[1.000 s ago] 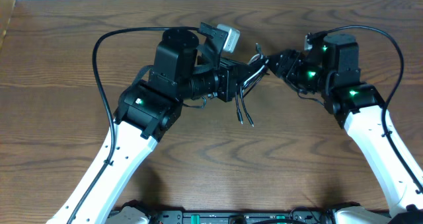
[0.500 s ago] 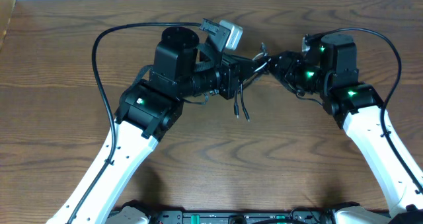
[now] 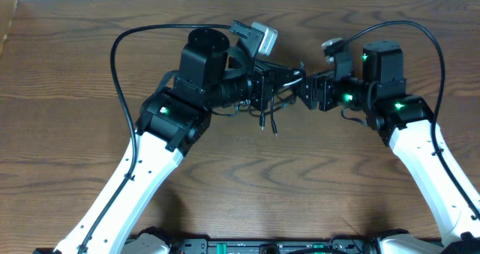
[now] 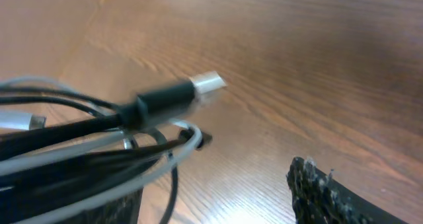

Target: Untangle cables

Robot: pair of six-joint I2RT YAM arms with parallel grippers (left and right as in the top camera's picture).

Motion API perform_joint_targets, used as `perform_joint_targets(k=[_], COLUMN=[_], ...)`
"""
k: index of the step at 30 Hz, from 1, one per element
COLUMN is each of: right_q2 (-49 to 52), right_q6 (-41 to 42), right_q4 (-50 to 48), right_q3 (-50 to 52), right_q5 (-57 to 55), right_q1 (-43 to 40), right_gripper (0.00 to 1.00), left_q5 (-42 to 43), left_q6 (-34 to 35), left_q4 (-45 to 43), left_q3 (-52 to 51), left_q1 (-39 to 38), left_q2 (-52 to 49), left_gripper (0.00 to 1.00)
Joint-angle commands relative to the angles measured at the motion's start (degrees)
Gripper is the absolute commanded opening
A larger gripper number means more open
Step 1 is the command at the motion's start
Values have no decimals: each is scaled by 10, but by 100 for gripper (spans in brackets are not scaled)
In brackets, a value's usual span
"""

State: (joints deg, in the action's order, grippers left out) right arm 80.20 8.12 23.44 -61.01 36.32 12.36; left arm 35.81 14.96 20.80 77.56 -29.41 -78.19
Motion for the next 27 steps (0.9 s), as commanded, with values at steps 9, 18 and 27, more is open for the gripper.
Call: perform_joint_targets(k=[9,18,27], right_q2=[-3,-3,-3], right_q6=[-248,-264,-129], right_q4=[127,138,136], right_q3=[0,0,0], right_q5=[27,30,-207], right_q1=[4,4,3], right_gripper=[68,16,1], left_q5=[4,4,-25], left_q6=[-8,-7,-5], left_q4=[-3,-3,-1], left_q3=[13,13,13], left_q1=[-2,-2,21], left_q2=[-16,-16,-16], left_gripper=[8,8,8])
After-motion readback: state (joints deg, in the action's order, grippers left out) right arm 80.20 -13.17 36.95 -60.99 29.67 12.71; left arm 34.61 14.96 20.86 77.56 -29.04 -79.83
